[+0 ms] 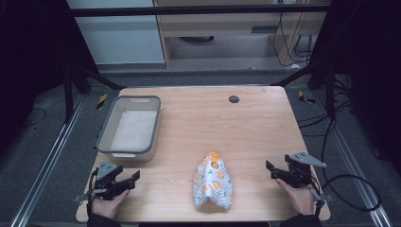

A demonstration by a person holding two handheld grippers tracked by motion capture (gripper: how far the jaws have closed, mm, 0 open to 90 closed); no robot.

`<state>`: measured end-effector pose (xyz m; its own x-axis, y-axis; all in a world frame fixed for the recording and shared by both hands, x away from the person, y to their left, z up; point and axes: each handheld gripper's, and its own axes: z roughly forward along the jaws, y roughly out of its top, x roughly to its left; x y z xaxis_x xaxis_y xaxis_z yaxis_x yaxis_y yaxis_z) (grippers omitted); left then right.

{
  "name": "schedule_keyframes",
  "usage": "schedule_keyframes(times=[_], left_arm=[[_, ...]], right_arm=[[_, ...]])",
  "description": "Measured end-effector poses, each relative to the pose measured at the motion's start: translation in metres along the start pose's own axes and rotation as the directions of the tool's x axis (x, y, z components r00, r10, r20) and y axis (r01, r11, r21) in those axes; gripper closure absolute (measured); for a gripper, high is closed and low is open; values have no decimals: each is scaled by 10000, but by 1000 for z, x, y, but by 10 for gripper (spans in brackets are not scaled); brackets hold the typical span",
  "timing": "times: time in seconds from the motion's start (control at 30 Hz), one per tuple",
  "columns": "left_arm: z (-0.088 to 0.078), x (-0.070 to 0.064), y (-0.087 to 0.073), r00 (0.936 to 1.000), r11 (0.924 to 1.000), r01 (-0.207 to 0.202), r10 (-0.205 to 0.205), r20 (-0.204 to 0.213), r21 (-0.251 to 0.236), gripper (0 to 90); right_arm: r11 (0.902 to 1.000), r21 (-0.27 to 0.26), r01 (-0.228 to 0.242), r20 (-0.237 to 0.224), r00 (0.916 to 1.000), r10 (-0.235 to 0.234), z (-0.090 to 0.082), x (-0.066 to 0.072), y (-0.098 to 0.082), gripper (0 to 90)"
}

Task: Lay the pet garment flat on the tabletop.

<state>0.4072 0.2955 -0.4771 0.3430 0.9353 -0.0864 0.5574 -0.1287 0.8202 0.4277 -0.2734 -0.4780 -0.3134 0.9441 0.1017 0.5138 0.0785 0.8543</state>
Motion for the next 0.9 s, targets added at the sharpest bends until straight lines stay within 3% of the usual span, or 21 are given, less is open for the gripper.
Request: schedule_keyframes(times=[0.03, 0.23, 0.47, 0.9], left_arm=[[-1, -2, 1, 10000, 10000, -67, 67, 2, -25, 247], [-5, -11, 2, 9995, 9998, 57, -51, 312, -181, 257], [-11, -17, 5, 9976, 9994, 109, -86, 688, -336, 308], [-15, -32, 19, 9946, 9978, -53, 121, 1033, -655, 375]], right_arm=[[10000, -69, -21, -306, 9995, 18, 0, 3, 1, 227], [9998, -34, 173, -765, 9969, -176, 0, 10, 2, 272], [9993, -129, 362, -1110, 9931, -374, -4, 20, 9, 309], [9961, -320, 825, -1879, 9783, -871, -4, 37, 20, 370]])
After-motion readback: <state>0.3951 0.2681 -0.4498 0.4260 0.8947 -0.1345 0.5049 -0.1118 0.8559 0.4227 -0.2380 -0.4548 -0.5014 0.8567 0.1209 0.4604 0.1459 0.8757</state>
